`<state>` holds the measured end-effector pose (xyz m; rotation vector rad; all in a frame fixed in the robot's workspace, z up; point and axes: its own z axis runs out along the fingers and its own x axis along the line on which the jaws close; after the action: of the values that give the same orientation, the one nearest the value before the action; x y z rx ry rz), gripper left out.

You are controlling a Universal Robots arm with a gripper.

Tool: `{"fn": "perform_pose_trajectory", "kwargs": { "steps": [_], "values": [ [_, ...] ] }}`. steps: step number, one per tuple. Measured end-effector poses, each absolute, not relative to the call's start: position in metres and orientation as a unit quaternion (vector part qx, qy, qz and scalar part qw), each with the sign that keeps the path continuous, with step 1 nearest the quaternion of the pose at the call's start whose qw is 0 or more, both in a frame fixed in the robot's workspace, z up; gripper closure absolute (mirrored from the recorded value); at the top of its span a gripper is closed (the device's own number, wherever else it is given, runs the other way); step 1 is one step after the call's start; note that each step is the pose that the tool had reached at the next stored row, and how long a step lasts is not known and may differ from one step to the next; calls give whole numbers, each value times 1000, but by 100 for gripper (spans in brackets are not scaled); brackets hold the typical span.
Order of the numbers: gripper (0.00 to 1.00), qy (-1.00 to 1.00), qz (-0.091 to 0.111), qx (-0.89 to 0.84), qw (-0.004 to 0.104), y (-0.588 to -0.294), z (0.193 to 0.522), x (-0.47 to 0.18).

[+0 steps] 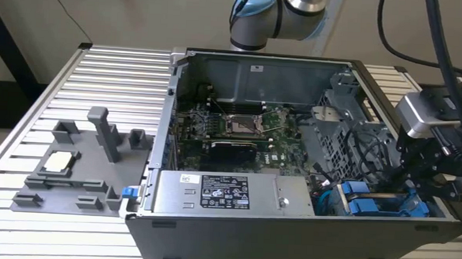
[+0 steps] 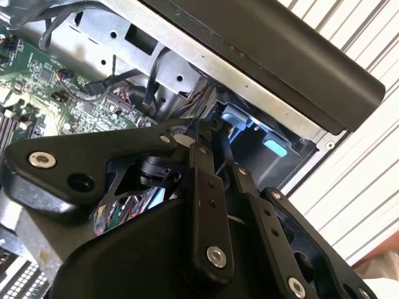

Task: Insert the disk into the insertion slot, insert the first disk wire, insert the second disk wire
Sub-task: 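Insert the second disk wire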

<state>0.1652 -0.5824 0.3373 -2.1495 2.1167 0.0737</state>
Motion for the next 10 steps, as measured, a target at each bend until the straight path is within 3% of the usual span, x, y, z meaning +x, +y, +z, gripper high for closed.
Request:
{"fn": "perform_pose_trajectory", "kwargs": {
  "steps": [10],
  "values": [
    [80,700,25,-711,62,-582,334,165]
  ]
}}
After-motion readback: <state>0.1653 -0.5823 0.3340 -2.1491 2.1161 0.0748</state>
